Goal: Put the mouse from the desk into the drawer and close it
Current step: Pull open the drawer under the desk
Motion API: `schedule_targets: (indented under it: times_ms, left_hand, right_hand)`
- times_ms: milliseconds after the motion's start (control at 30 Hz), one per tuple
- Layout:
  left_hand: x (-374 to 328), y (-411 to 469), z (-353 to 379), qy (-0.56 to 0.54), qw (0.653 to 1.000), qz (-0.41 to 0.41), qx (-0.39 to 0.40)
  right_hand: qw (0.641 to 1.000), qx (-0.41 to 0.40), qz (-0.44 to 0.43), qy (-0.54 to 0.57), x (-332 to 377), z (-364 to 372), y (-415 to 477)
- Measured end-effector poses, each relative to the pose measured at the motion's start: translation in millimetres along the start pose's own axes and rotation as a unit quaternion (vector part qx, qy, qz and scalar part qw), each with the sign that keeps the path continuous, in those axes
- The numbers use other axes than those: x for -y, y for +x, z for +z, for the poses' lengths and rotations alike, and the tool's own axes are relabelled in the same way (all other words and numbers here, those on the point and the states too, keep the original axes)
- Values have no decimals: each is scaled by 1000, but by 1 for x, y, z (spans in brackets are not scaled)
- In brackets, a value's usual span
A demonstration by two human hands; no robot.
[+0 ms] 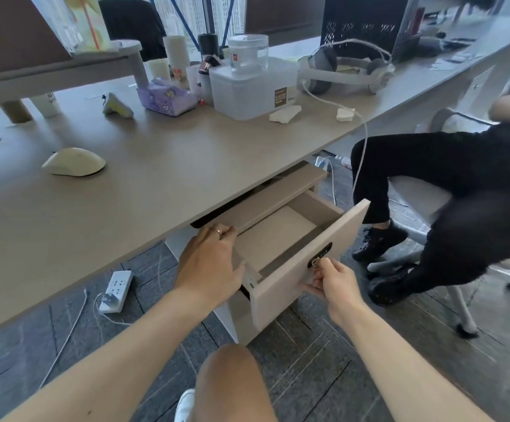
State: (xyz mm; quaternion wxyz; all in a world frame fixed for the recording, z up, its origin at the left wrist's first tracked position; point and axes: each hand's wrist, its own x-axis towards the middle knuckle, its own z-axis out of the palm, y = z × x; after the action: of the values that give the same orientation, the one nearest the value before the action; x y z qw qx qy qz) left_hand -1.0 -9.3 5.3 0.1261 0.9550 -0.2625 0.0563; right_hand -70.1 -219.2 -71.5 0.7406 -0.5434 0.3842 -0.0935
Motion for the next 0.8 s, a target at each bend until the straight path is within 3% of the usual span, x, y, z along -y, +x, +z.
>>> schedule_targets:
  times_ms: [300,800]
  left_hand:
    - [-18,-7,-5,53,996,-33,67]
    - [-19,-7,-5,93,992,-21,85]
  right_hand:
    - [1000,-8,-15,12,-8,-48,-31]
    - [999,-14,-25,21,-13,-60,-38]
